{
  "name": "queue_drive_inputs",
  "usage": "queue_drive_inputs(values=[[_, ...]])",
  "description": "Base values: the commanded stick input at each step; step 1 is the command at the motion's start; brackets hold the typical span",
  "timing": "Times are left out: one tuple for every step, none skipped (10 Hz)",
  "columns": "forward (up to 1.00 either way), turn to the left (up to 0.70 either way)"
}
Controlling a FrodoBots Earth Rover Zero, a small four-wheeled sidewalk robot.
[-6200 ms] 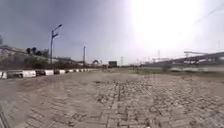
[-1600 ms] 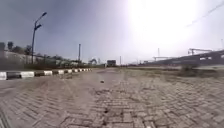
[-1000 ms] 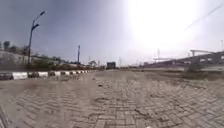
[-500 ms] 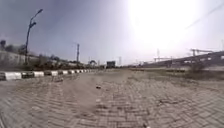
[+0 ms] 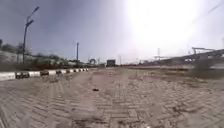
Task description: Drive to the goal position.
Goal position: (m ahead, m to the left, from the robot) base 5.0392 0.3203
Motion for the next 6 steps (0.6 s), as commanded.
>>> queue_drive_inputs(values=[[1.0, 0.0], [1.0, 0.0], [1.0, 0.0], [1.0, 0.0], [1.0, 0.0], [1.0, 0.0]])
